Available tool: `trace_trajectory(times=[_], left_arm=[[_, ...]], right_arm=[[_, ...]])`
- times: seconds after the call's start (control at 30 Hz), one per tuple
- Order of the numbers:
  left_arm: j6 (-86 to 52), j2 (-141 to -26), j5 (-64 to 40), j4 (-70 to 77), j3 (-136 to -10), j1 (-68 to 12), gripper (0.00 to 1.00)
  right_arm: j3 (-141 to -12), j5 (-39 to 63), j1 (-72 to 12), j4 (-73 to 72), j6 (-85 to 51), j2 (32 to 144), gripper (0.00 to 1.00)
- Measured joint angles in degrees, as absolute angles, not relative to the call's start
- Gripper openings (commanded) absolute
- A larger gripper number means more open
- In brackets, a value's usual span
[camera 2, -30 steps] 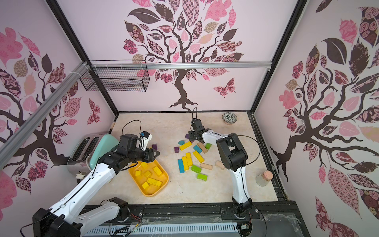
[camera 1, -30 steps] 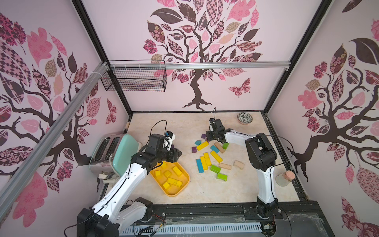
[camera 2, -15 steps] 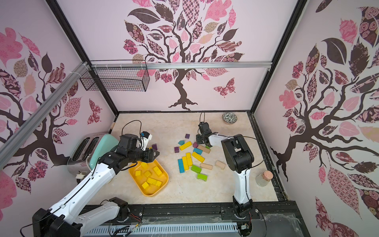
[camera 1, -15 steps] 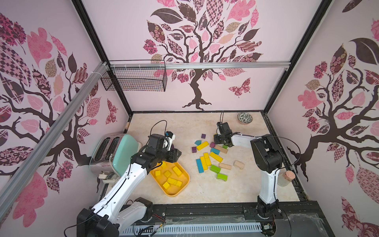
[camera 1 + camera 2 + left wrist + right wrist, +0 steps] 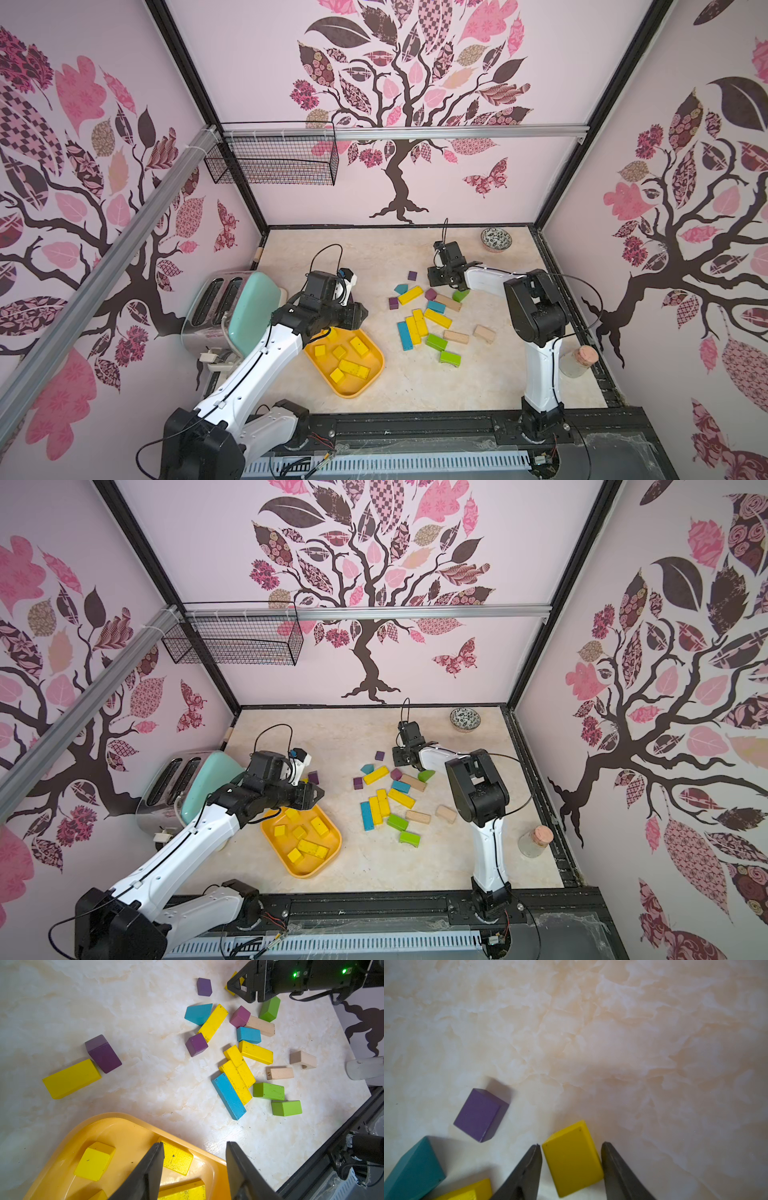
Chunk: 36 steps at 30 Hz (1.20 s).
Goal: Pick out the yellow building blocks
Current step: Pick up the building block from the center of the board.
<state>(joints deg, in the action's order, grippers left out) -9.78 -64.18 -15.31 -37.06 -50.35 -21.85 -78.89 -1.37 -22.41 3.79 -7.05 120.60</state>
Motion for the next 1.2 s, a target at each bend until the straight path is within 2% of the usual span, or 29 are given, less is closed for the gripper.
trace_trajectory(times=[0.13, 0.3, 0.37, 0.87, 1.2], left_arm=[[-9.39, -64.53, -13.67, -37.82, -50.35, -21.85, 0.55], [-9.43, -66.06, -14.48, -38.02, -50.72, -21.85, 0.55], [-9.39, -67.53, -14.87, -38.59, -51.4, -21.85, 0.55], [-8.51, -66.85, -12.25, -40.01, -52.01, -21.85, 0.55], [-8.51, -66.72, -12.05, -40.01, -52.01, -21.85, 0.55]], right_arm=[[-79.22, -1.08, -22.41, 3.7, -5.58, 121.43, 0.5], [-78.63, -0.34, -22.41, 2.96, -3.36, 121.21, 0.61], [-78.63, -0.45, -22.41, 2.83, -2.76, 121.21, 0.61], [-82.3, 0.25, -22.39, 4.14, -1.48, 123.61, 0.47], [-76.77, 0.69, -22.37, 3.62, -1.45, 118.72, 0.43]])
